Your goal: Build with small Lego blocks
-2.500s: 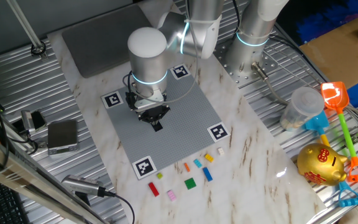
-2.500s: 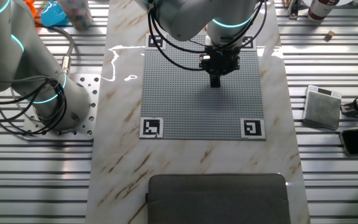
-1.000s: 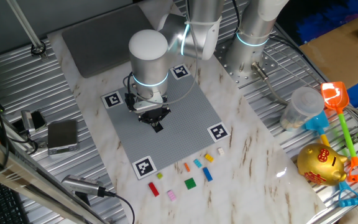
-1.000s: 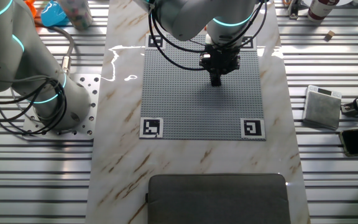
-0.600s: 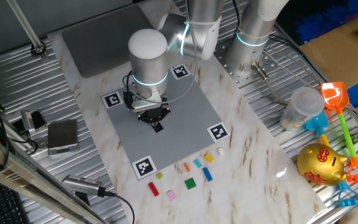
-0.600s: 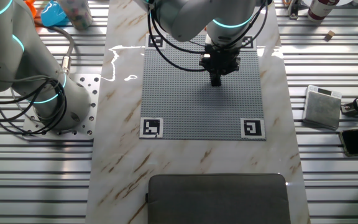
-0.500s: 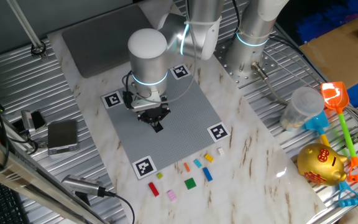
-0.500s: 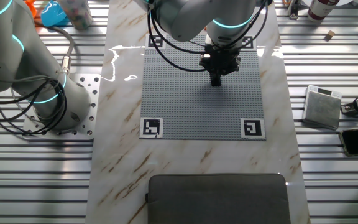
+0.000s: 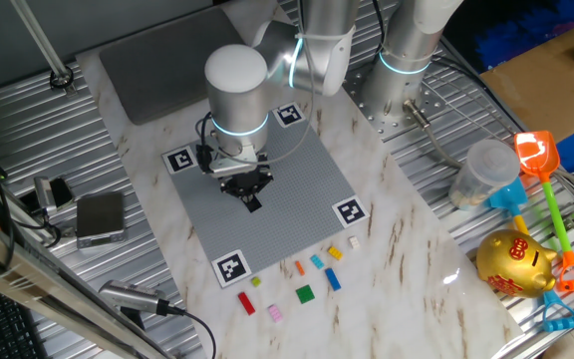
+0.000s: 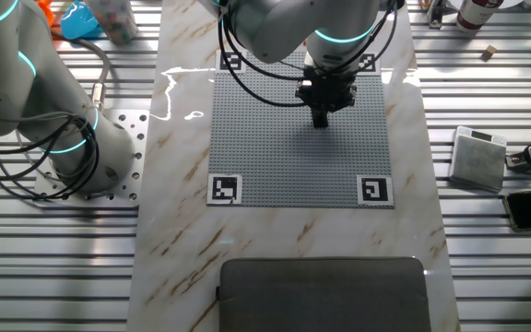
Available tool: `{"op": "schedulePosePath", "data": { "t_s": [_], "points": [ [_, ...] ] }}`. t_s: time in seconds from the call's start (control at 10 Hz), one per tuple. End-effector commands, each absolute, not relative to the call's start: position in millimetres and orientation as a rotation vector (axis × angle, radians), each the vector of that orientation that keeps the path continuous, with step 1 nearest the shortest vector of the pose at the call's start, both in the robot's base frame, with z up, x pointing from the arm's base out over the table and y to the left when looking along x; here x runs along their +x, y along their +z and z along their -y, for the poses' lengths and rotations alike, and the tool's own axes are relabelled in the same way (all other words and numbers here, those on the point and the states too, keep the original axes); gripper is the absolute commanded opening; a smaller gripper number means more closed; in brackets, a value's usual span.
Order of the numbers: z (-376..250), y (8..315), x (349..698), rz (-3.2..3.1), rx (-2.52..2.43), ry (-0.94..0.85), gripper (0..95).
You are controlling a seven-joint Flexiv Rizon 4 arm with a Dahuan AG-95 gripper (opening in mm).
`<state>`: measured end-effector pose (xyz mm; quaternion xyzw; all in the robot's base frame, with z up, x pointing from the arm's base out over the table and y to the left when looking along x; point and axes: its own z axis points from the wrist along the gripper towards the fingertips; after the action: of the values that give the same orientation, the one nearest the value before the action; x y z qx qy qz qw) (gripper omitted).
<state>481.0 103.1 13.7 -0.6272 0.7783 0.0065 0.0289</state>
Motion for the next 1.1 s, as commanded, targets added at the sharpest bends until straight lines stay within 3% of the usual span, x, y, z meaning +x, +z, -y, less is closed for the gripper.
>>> {"op": "schedulePosePath", "data": {
  "t_s": [0.1,1.1],
  "points": [
    [-103.8,8.3,481.3,-2.401,-1.93,0.03,0.0],
    [-107.4,6.7,480.0,-2.427,-1.916,0.016,0.0]
  ]
}}
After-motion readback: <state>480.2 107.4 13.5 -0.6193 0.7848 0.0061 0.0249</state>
